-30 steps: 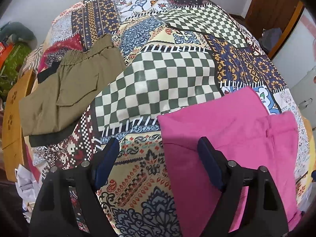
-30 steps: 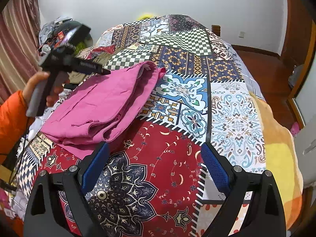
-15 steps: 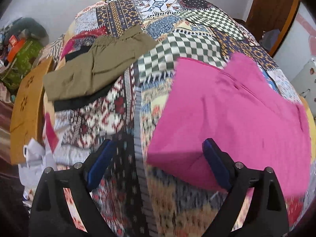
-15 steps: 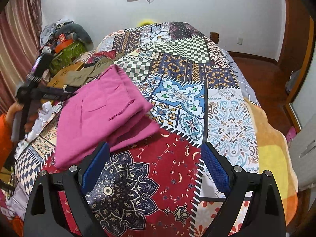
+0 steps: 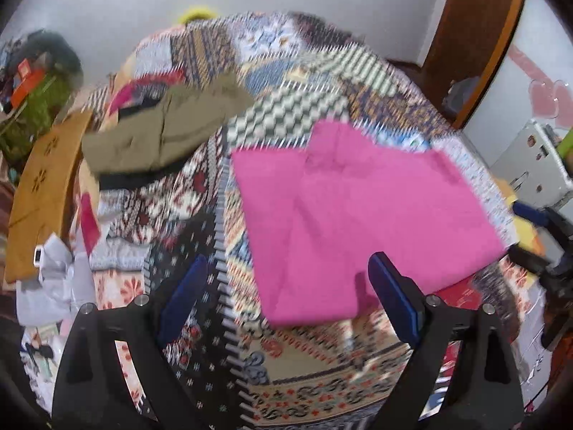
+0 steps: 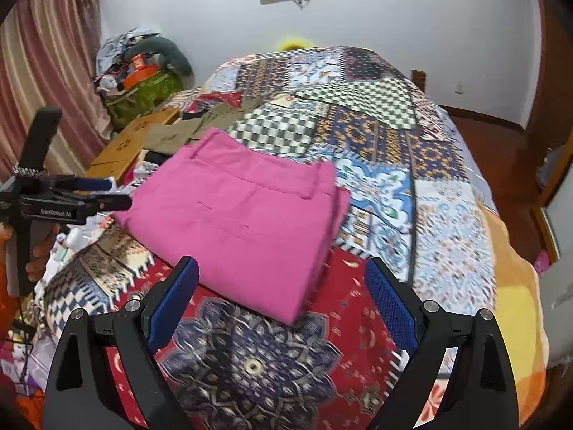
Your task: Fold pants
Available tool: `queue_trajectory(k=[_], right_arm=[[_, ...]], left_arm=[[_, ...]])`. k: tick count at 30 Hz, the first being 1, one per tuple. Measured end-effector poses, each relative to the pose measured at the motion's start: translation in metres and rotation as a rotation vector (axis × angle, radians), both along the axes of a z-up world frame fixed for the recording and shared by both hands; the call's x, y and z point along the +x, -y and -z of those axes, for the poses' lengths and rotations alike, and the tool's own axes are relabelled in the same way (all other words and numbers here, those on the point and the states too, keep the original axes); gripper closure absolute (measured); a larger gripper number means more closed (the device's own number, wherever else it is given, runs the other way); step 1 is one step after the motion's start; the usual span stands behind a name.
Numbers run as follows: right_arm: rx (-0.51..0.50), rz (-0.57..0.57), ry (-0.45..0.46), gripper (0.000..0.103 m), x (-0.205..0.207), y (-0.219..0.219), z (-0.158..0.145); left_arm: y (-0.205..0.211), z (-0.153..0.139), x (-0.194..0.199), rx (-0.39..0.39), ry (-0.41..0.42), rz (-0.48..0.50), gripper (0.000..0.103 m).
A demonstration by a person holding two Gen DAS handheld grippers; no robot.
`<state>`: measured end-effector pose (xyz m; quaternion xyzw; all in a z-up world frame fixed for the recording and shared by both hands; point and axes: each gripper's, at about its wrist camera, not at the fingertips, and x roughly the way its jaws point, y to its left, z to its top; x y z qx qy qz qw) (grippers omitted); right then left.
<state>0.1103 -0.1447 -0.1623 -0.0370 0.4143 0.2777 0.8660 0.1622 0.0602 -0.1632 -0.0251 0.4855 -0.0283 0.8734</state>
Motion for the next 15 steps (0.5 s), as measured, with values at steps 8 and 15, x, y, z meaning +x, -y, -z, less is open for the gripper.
queue_trajectory(k=[8,15], right_arm=[[0.053,-0.075,0.013,0.020,0.023,-0.029,-0.005],[0.016,-0.129,-0.003,0.055,0.046,-0.053,0.006]], left_arm=[[0.022,-0.017,0.036,-0.008,0.075,0.052,0.022],[0.048,0.000,0.058,0.002,0.045,0.135,0.064]])
